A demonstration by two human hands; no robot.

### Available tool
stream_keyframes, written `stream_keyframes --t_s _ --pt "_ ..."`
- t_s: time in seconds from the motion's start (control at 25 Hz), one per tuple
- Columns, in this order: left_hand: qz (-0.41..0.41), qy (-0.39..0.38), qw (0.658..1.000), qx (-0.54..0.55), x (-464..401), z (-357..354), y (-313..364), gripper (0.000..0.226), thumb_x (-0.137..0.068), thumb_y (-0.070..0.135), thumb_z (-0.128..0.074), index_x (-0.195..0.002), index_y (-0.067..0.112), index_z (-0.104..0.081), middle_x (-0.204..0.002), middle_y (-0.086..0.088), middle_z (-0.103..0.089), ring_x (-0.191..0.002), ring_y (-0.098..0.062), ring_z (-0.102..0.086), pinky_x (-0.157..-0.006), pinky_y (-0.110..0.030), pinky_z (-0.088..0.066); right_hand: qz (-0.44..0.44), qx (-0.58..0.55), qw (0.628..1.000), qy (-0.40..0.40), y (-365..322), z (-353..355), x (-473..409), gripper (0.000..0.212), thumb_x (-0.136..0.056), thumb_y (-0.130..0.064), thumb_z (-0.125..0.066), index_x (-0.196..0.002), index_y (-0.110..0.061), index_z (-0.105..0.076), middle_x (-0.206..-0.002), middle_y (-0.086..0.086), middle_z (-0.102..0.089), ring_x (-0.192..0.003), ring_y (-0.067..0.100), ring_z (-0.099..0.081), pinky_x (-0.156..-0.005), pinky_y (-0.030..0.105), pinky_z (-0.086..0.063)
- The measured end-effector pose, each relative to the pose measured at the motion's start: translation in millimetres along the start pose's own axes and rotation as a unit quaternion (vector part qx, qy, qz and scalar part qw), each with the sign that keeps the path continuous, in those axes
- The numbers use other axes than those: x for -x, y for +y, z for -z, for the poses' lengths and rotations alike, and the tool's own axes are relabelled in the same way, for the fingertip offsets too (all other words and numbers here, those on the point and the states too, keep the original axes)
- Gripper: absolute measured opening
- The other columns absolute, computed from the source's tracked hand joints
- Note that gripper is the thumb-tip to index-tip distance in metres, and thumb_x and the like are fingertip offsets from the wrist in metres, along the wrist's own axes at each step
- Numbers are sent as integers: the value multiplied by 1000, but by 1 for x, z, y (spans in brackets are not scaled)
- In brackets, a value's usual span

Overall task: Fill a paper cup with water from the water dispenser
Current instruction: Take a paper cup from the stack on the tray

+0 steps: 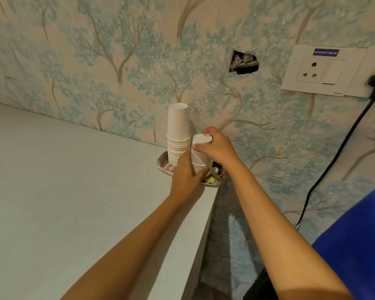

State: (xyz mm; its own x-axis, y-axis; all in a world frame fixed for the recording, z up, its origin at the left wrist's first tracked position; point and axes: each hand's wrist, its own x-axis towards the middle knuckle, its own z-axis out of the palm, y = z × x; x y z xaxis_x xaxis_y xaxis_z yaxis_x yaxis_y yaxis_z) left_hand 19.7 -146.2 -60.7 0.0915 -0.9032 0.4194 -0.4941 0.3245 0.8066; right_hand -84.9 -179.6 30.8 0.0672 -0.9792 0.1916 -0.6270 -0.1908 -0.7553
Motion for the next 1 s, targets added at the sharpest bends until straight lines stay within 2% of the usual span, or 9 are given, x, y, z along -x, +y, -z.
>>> stream_keyframes --t_s 0.12,0.28,0.52,0.6,0.68,0.76,0.88,0.96,1.0 --pt "16 30 999 -10 0 -6 0 64 -81 37 -69 -135 18 -39 -127 -3 -59 -110 -18 -58 -90 -35 -53 -8 10 1000 -1 0 -1 -2 63 -70 -38 -77 -124 -15 -54 -123 8 -61 -109 28 -58 -90 44 -51" --pt "26 59 998 -26 2 -10 2 66 -80 48 -66 -133 22 -35 -125 -1 -61 -106 -21 -61 -86 -37 -56 -6 -4 1000 -3 1 2 -3 56 -68 -38 -79 -115 -13 -62 -116 7 -65 -102 25 -60 -84 39 -53" --pt "31 62 998 -3 3 -10 4 75 -77 56 -67 -133 25 -28 -128 2 -58 -110 -18 -59 -83 -27 -48 -13 -91 995 23 -13 19 -7 48 -72 -32 -77 -113 -15 -61 -110 2 -64 -98 19 -60 -77 31 -50" --pt "35 63 997 -13 2 -11 3 74 -75 61 -65 -130 26 -29 -128 2 -58 -109 -19 -60 -82 -28 -49 3 -113 992 60 -23 27 -5 44 -74 -31 -75 -112 -16 -60 -103 -2 -61 -94 17 -58 -75 29 -49" --pt "31 59 998 -21 2 -10 1 72 -75 62 -64 -128 25 -31 -126 1 -58 -109 -20 -60 -82 -30 -51 10 -174 976 133 -29 30 1 41 -75 -31 -75 -110 -16 -58 -99 -5 -60 -89 14 -57 -69 24 -48" --pt "20 51 998 -18 4 -7 3 73 -76 57 -66 -130 22 -32 -127 -2 -58 -111 -22 -59 -82 -31 -51 -5 -268 943 196 -33 29 11 41 -75 -30 -75 -107 -18 -52 -100 -5 -58 -89 13 -57 -71 24 -48" --pt "8 51 998 -24 7 2 10 76 -76 49 -71 -135 18 -34 -131 -6 -57 -114 -24 -57 -82 -29 -44 -54 -444 872 200 -35 23 23 43 -79 -26 -71 -112 -18 -44 -114 5 -57 -96 20 -59 -73 31 -51" --pt "19 83 996 -33 11 14 20 70 -78 44 -72 -133 14 -41 -130 -9 -59 -114 -27 -58 -87 -33 -47 -98 -577 797 151 -38 23 33 41 -84 -24 -66 -118 -14 -46 -111 9 -54 -90 22 -57 -67 30 -50" --pt "26 104 994 -22 13 23 28 63 -80 41 -71 -130 13 -45 -127 -9 -61 -112 -27 -59 -91 -37 -49 -123 -650 741 116 -39 23 38 37 -85 -23 -64 -116 -10 -49 -107 12 -53 -86 23 -55 -65 30 -50"
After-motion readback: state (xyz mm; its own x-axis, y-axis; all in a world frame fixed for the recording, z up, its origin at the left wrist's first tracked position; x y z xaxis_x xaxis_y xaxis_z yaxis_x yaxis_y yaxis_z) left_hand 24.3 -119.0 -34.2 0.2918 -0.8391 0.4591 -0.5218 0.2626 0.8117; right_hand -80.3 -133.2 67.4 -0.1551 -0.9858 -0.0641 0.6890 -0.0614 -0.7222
